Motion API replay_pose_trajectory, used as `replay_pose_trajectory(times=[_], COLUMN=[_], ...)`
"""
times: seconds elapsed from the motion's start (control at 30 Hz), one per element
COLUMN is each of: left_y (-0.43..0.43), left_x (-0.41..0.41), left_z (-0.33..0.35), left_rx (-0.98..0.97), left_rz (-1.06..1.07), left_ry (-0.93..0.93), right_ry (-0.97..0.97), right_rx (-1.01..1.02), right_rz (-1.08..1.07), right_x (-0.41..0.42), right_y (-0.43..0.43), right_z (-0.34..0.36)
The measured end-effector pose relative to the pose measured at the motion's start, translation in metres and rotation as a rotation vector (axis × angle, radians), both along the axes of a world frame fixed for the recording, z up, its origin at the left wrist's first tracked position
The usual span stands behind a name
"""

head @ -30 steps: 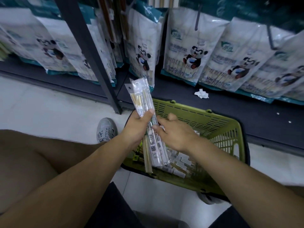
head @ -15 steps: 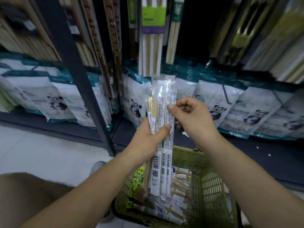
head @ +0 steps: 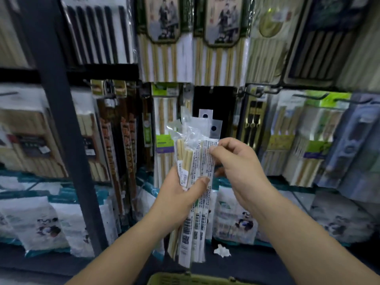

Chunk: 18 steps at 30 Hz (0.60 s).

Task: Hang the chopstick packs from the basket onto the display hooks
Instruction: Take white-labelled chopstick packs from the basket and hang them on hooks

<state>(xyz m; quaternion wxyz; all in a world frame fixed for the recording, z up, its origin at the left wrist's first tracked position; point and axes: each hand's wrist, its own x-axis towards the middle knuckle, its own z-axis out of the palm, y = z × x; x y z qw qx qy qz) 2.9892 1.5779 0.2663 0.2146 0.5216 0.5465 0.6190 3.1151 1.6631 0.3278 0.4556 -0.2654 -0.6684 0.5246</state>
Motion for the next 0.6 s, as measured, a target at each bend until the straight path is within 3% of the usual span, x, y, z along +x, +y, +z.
replay_pose_trajectory(times=[0.37, 0.6], left_y=[0.019, 0.02], left_x=[-0.021, -0.046], left_z=[0.032, 0.032], left_rx=[0.195, 0.201], left_rz=[0.096, 0.188], left_ry=[-0.046, -0.103], right_ry=[0.066, 0.063], right_rx=[0.22, 0.16], right_rz=[-0.038, -0.059], right_x=[-0.032, -0.059], right_y=[0.012, 0.02], right_z=[0.046, 0.057])
